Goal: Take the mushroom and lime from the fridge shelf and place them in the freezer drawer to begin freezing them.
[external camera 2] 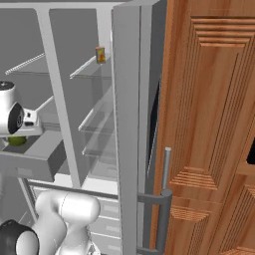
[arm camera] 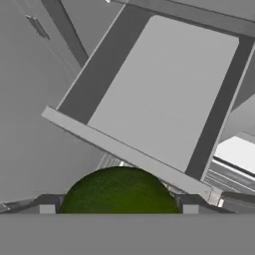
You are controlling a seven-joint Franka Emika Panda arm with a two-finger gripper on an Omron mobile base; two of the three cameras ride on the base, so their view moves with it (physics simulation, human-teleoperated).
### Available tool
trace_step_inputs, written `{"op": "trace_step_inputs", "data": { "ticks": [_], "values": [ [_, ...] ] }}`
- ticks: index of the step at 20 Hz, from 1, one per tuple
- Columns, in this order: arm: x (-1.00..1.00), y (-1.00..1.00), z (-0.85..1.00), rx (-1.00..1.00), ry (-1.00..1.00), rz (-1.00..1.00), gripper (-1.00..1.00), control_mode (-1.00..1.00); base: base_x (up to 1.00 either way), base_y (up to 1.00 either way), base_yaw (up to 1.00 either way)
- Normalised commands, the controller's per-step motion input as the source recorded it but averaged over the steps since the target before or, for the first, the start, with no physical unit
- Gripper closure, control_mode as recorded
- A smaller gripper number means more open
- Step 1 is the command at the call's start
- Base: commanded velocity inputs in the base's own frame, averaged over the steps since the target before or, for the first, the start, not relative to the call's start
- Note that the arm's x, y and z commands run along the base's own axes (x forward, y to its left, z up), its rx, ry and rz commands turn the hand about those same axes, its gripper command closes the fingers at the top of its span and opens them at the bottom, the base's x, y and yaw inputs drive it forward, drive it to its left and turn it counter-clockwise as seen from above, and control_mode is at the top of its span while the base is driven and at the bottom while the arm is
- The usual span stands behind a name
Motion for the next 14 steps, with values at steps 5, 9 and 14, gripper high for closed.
{"op": "trace_step_inputs", "data": {
  "ticks": [5,9,14],
  "values": [
    [0.54,0.13,-0.57,-0.05,0.00,0.00,1.00,-1.00,0.00,0.00,0.00],
    [0.37,0.21,-0.39,0.00,0.00,0.00,1.00,-1.00,0.00,0.00,0.00],
    [0.25,0.21,-0.11,0.00,-0.03,0.00,1.00,-1.00,0.00,0.00,0.00]
  ]
}}
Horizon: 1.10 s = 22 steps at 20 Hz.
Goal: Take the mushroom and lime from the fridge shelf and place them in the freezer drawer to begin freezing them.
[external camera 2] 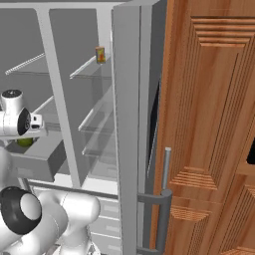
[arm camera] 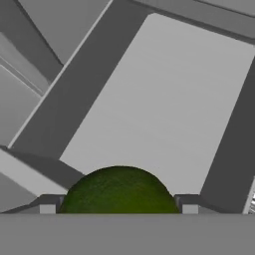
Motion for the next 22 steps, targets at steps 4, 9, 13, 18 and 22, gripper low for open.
{"op": "trace_step_inputs", "data": {
  "ticks": [4,9,13,18,22],
  "values": [
    [0.24,0.23,-0.29,0.00,0.00,0.00,1.00,-1.00,0.00,0.00,0.00],
    [0.30,0.15,-0.23,0.00,-0.01,0.00,1.00,-1.00,0.00,0.00,0.00],
    [0.32,0.01,-0.34,0.00,0.00,0.00,1.00,-1.00,0.00,0.00,0.00],
    [0.44,0.02,-0.28,0.00,0.00,-0.01,1.00,-1.00,0.00,0.00,0.00],
    [0.37,0.05,-0.36,0.00,0.00,-0.02,1.00,-1.00,0.00,0.00,0.00]
  ]
}}
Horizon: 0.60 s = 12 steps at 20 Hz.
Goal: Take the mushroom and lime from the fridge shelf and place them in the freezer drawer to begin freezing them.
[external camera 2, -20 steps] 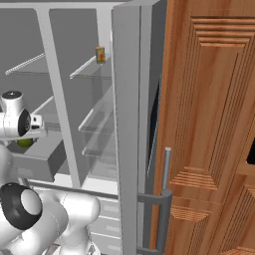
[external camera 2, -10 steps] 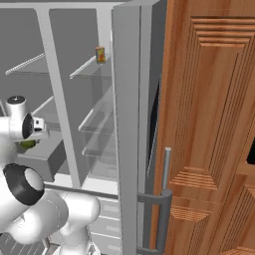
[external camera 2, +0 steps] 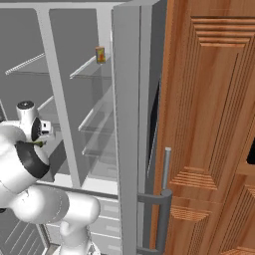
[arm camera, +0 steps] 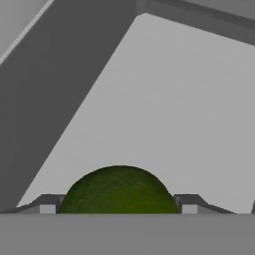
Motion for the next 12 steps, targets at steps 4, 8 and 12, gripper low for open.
{"op": "trace_step_inputs", "data": {
  "ticks": [4,8,12],
  "values": [
    [0.28,0.00,-0.43,0.00,0.00,-0.01,1.00,-1.00,0.00,0.00,0.00],
    [0.08,0.00,-0.40,0.00,0.00,0.00,1.00,-1.00,0.00,0.00,0.00],
    [0.00,0.00,-0.34,0.00,0.00,0.00,1.00,-1.00,0.00,0.00,0.00]
  ]
}}
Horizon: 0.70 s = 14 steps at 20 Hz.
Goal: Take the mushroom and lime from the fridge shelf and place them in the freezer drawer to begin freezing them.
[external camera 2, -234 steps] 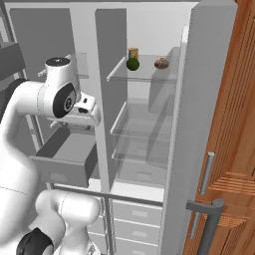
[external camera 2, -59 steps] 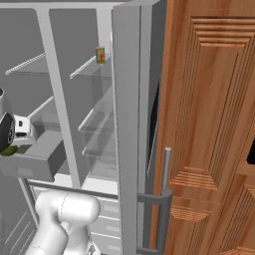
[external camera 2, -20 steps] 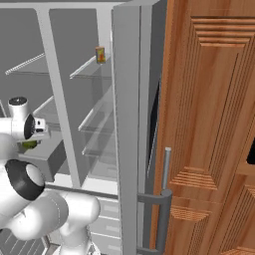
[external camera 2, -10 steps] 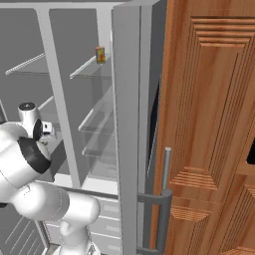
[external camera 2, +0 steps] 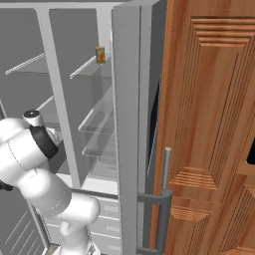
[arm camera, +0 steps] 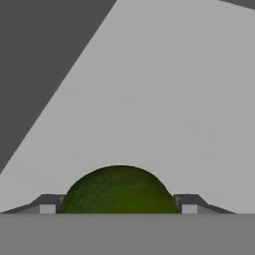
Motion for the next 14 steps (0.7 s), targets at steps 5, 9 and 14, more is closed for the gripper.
{"op": "trace_step_inputs", "data": {
  "ticks": [5,9,14],
  "values": [
    [0.19,0.05,-0.16,0.00,-0.01,-0.01,1.00,-1.00,0.00,0.00,0.00],
    [0.02,0.04,0.00,0.00,0.00,0.00,-1.00,-1.00,0.00,0.00,0.00],
    [0.00,0.00,0.19,0.00,-0.02,-0.05,-1.00,-1.00,0.00,0.00,0.00]
  ]
}}
